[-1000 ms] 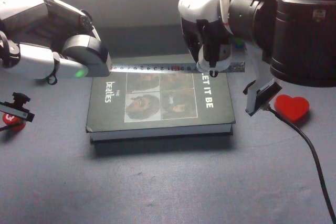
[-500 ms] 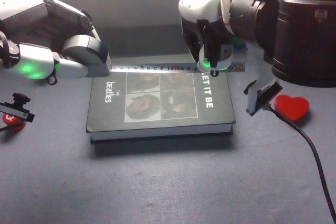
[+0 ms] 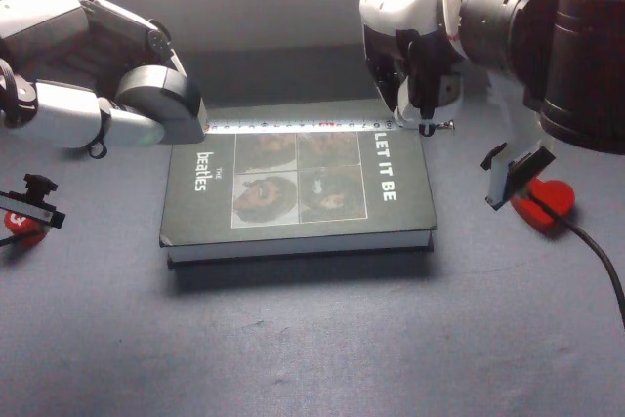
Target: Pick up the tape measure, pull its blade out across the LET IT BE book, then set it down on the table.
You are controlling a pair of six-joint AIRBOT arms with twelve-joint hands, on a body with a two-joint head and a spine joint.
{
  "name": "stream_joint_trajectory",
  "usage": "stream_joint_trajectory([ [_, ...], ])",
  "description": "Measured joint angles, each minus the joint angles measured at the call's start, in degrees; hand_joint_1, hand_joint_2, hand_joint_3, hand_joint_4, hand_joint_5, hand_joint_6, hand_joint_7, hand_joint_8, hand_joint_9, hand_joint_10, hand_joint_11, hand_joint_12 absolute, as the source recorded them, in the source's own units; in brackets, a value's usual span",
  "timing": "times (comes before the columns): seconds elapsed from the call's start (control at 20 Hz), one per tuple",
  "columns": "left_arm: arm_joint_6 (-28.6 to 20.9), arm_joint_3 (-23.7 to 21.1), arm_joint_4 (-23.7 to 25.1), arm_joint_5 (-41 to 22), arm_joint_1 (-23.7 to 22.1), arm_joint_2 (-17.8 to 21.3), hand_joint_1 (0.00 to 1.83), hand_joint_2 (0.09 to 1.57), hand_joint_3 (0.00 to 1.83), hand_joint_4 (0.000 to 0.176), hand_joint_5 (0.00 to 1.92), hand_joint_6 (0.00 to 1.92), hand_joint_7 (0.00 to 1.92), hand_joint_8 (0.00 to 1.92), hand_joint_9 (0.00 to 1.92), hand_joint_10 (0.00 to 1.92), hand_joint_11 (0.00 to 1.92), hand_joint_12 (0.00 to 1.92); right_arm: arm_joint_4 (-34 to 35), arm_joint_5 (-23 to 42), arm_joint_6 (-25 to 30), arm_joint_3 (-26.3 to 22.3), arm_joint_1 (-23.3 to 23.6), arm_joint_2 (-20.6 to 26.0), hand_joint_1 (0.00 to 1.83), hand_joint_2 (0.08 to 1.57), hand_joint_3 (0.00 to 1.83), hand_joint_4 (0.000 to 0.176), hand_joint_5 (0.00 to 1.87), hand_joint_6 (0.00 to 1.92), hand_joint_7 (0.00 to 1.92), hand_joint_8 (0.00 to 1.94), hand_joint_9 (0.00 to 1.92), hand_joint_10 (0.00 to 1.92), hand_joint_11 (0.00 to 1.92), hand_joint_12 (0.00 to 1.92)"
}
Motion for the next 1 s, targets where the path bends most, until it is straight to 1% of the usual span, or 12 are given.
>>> stream_joint_trajectory([
  [0.2,0.0,0.0,0.0,0.0,0.0,0.0,1.37,1.14,0.0,0.0,0.83,1.03,0.95,1.06,0.89,1.31,0.81,1.1,-1.2,-0.5,0.0,-0.8,0.1,0.4,1.21,1.13,0.0,0.017,0.9,1.13,1.02,0.9,1.11,0.14,0.59,1.25],
  [0.3,0.0,0.0,0.0,0.0,0.0,0.0,1.37,1.14,0.0,0.0,0.84,1.02,0.95,1.05,0.9,1.3,0.82,1.11,-1.6,-0.5,0.2,-0.8,0.4,0.4,1.21,1.13,0.0,0.021,0.91,1.13,1.02,0.91,1.11,0.14,0.59,1.25],
  [0.35,0.0,0.0,0.0,0.0,0.0,0.0,1.37,1.14,0.0,0.0,0.84,1.02,0.95,1.05,0.9,1.3,0.82,1.11,-1.9,-0.5,0.2,-0.8,0.5,0.4,1.33,1.13,0.0,0.0,0.92,1.11,1.02,0.88,0.86,1.03,0.59,1.25],
  [0.4,0.0,0.0,0.0,0.0,0.0,0.0,1.37,1.14,0.0,0.0,0.84,1.01,0.95,1.05,0.9,1.3,0.82,1.11,-1.9,-0.4,0.2,-0.8,0.7,0.4,1.22,1.15,0.0,0.0,0.9,1.13,0.93,1.05,0.76,0.79,0.52,1.26],
  [0.45,0.0,0.0,0.0,0.0,0.0,0.0,1.37,1.14,0.0,0.0,0.84,1.01,0.96,1.05,0.89,1.3,0.8,1.1,-1.9,-0.4,0.2,-0.8,0.7,0.4,1.18,1.18,0.0,0.026,0.84,1.18,0.88,1.17,0.76,0.58,0.47,1.24],
  [0.5,0.0,0.0,0.0,0.0,0.0,0.0,1.37,1.14,0.0,0.0,0.84,1.01,0.96,1.05,0.89,1.3,0.8,1.1,-1.9,-0.4,0.2,-0.9,0.7,0.4,1.1,1.19,0.0,0.0,0.82,1.22,0.78,0.61,0.74,0.45,0.4,1.19],
  [0.55,0.0,0.0,0.0,0.0,0.0,0.0,1.37,1.14,0.0,0.0,0.84,1.01,0.96,1.05,0.89,1.3,0.8,1.1,-1.9,-0.3,0.2,-1.0,0.7,0.4,1.08,1.15,0.0,0.0,0.71,0.56,0.79,0.35,0.74,0.37,0.38,1.15],
  [0.6,0.0,0.0,0.0,0.0,0.0,0.0,1.37,1.14,0.0,0.0,0.84,1.02,0.96,1.05,0.89,1.29,0.79,1.1,-1.9,-0.3,0.2,-1.2,0.7,0.4,1.07,1.13,0.0,0.0,0.74,0.22,0.82,0.18,0.75,0.3,0.36,1.12],
  [0.65,0.0,0.0,0.0,-0.1,0.0,0.0,1.37,1.14,0.0,0.0,0.84,1.02,0.96,1.06,0.89,1.29,0.79,1.1,-1.8,-0.4,0.2,-1.2,0.7,0.4,1.06,1.13,0.0,0.0,0.77,0.08,0.84,0.09,0.76,0.23,0.35,1.09],
  [0.7,0.0,0.0,0.0,-0.2,0.0,0.0,1.37,1.14,0.0,0.0,0.84,1.02,0.96,1.06,0.89,1.29,0.81,1.1,-1.8,-0.4,0.2,-1.3,0.7,0.4,1.06,1.13,0.0,0.0,0.78,0.03,0.86,0.04,0.78,0.18,0.35,1.08],
  [1.0,0.0,0.0,-0.1,-0.2,0.0,0.0,1.37,1.14,0.0,0.0,0.82,1.04,0.95,1.06,0.88,1.31,0.82,1.14,-2.0,-0.3,0.2,-1.3,0.7,0.2,1.05,1.12,0.0,0.0,0.83,0.01,0.89,0.01,0.81,0.12,0.36,1.08],
])
